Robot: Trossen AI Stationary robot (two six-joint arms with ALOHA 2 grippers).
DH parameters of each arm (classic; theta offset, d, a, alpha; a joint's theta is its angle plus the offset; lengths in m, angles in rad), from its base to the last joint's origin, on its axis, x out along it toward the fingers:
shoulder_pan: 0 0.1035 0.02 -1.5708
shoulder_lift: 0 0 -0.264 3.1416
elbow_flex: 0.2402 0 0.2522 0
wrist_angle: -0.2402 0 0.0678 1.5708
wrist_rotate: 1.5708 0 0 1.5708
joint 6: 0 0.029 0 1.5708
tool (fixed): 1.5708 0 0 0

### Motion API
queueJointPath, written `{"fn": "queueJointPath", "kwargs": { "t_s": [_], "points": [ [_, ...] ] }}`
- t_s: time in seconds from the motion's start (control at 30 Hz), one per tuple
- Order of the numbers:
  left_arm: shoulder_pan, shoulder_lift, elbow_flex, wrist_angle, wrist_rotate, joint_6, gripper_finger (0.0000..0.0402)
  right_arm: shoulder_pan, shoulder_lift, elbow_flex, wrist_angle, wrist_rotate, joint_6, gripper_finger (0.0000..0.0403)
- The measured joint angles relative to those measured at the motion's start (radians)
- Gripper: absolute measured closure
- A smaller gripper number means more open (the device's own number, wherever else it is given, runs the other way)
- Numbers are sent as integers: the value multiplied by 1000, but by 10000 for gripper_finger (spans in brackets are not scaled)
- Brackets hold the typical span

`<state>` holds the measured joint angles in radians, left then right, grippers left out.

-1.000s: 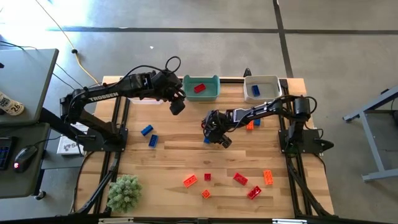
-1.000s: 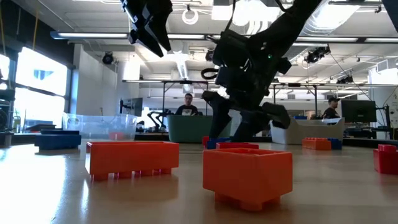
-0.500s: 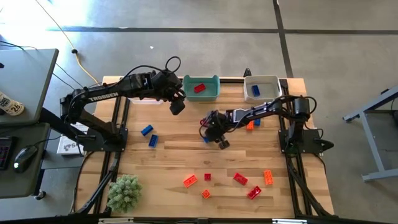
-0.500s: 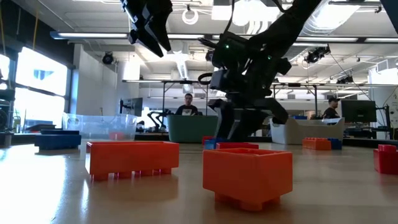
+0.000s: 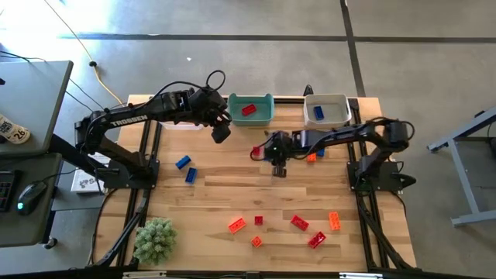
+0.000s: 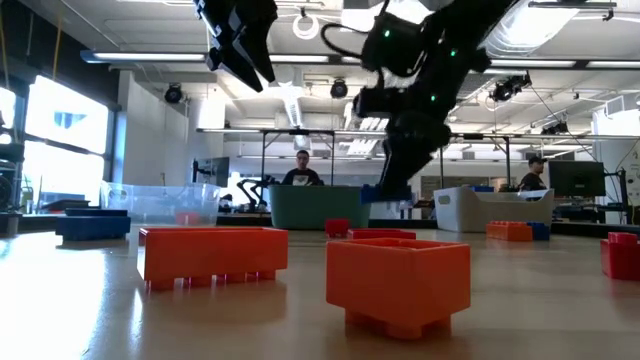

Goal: Sort & place blocks by color
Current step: Put the blue game piece into the white bin

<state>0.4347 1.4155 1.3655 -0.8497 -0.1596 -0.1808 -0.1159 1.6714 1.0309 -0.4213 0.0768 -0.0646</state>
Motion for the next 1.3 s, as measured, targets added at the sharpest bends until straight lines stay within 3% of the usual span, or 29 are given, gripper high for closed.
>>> {"fn": "queueJointPath", "kwargs": {
  "t_s": [0.33, 0.5, 0.63, 0.73, 0.9, 1.3],
  "points": [
    [0, 0, 0, 0, 1, 0, 172, -56, -233, 1, -118, 333, 121, 288],
    [0, 0, 0, 1, 1, 9, 172, -151, -314, 1, -181, 520, 181, 288],
    [0, 0, 0, 1, 2, 16, 172, -270, -353, 2, -257, 650, 344, 288],
    [-3, 0, 0, 1, 1, 15, 172, -374, -365, 2, -328, 627, 468, 288],
    [-7, 0, 0, 3, 3, -23, 172, -544, -342, 2, -400, 477, 545, 288],
    [-11, 0, 0, -21, 23, -130, 172, -808, -174, 2, -406, 242, 374, 288]
  ]
}}
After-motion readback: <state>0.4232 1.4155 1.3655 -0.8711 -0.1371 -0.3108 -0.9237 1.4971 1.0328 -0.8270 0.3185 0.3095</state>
